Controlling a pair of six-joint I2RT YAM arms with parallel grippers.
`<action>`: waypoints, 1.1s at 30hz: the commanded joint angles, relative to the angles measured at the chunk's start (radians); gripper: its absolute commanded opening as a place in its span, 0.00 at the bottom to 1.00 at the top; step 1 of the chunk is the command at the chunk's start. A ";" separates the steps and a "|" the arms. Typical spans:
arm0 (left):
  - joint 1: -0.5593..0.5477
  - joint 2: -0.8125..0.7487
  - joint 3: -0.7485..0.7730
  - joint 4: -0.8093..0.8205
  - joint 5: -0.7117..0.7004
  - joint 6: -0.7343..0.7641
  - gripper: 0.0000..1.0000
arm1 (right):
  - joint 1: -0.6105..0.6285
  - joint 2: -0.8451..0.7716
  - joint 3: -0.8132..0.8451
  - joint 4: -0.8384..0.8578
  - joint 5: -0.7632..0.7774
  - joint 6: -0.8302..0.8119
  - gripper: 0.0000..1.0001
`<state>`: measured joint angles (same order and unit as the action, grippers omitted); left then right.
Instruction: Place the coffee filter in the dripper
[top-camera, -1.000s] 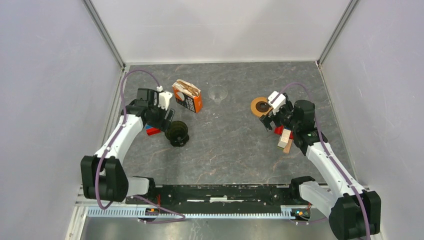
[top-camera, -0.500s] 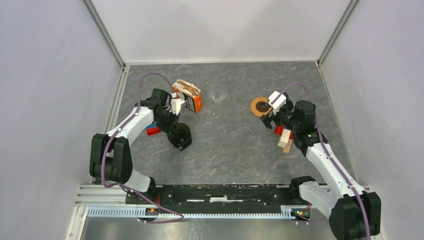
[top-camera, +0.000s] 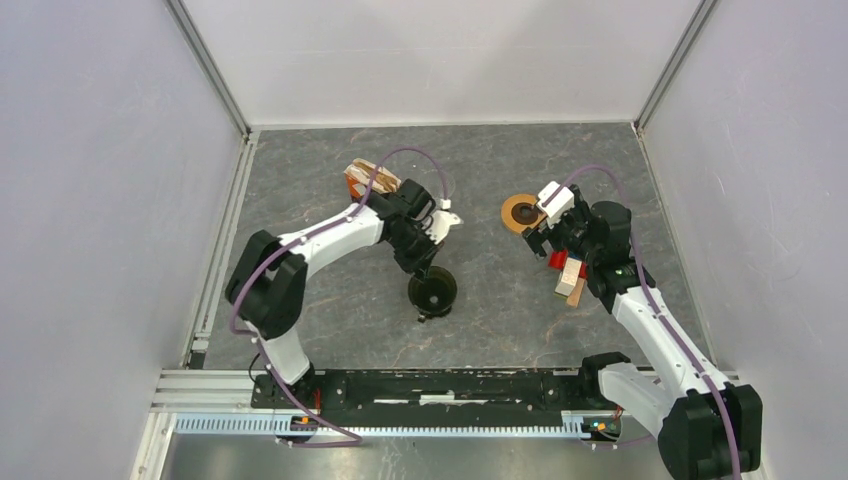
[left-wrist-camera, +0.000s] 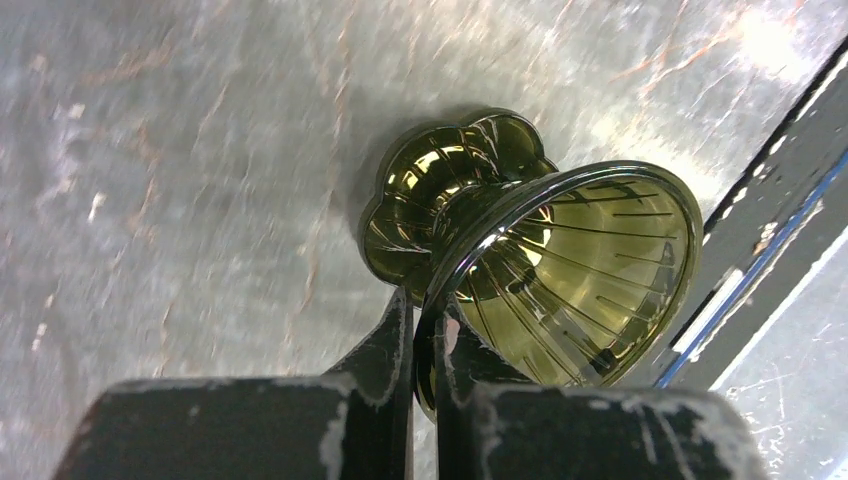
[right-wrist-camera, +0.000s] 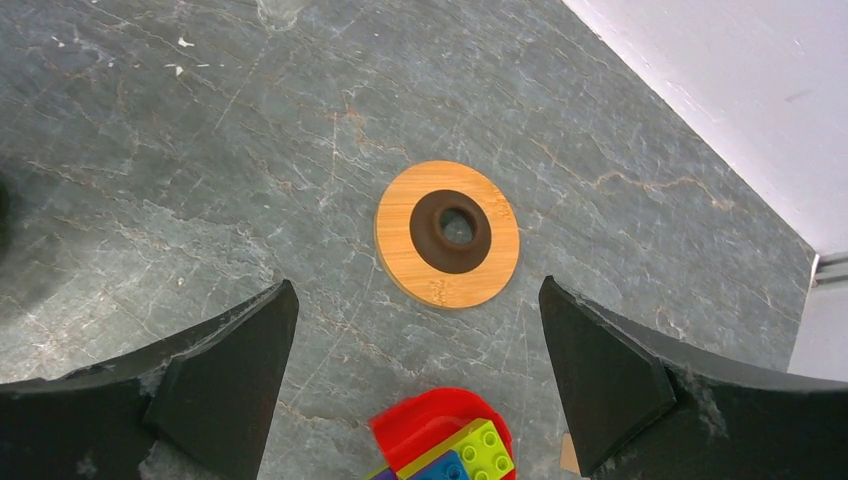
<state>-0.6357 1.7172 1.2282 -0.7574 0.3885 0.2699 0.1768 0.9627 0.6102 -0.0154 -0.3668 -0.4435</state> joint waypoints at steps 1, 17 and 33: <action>-0.061 0.103 0.101 0.002 0.069 -0.082 0.02 | 0.005 -0.034 -0.017 0.019 0.064 -0.014 0.98; -0.107 0.094 0.145 -0.006 0.006 -0.124 0.50 | 0.005 -0.007 -0.052 0.060 0.176 -0.009 0.98; -0.040 -0.229 0.118 -0.012 -0.184 -0.012 0.96 | 0.058 0.467 0.329 -0.099 0.215 0.031 0.80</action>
<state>-0.6773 1.5631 1.3525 -0.7723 0.2878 0.1822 0.2340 1.2945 0.7662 -0.0345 -0.1486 -0.4492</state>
